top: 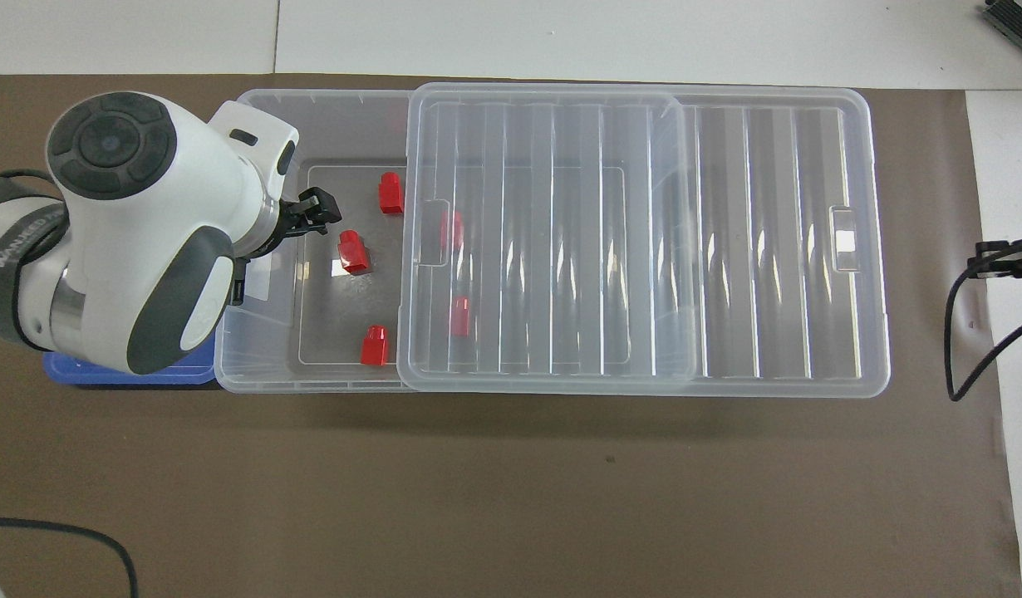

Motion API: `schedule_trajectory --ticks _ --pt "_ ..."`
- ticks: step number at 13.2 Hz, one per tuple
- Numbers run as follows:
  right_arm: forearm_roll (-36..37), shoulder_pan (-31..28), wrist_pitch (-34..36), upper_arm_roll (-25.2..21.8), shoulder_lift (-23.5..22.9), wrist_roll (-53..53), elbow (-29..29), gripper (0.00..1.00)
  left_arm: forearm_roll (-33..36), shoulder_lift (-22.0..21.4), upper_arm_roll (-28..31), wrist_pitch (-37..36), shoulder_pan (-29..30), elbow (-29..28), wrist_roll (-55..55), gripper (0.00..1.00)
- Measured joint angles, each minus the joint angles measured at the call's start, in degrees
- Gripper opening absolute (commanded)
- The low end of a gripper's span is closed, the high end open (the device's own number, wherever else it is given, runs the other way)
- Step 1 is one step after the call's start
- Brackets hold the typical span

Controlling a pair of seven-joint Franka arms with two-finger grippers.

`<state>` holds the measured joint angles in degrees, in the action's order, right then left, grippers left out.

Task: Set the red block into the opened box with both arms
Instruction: 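Withdraw the left gripper back over the blue tray, then slide the clear lid back over the box with the right gripper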

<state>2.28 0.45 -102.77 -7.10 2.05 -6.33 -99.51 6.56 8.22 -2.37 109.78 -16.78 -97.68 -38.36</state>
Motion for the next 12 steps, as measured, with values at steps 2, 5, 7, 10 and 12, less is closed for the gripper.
schedule_trajectory --ticks 2,5,7,10,12 --pt "0.0 -0.1 -4.0 0.0 -3.0 -0.8 -0.4 0.0 0.0 -2.1 0.3 -2.4 3.1 0.3 7.4 1.0" --pt "0.0 -0.3 -10.0 0.0 -8.3 -3.0 -0.7 0.0 0.0 -5.1 0.6 -4.9 9.0 0.4 19.4 1.0" --pt "0.0 -0.5 -13.5 0.0 -11.2 -3.4 -0.7 0.0 -0.1 -6.1 0.6 -5.9 11.6 0.4 25.6 1.0" --pt "-2.7 -0.4 -15.6 0.3 -13.1 -3.4 -0.7 0.0 -0.2 -6.6 0.4 -7.1 12.1 0.4 28.1 1.0" --pt "-3.4 -0.1 -15.9 0.5 -13.4 -3.4 -0.7 0.0 -1.3 -6.6 0.1 -7.8 12.0 0.3 28.6 1.0"
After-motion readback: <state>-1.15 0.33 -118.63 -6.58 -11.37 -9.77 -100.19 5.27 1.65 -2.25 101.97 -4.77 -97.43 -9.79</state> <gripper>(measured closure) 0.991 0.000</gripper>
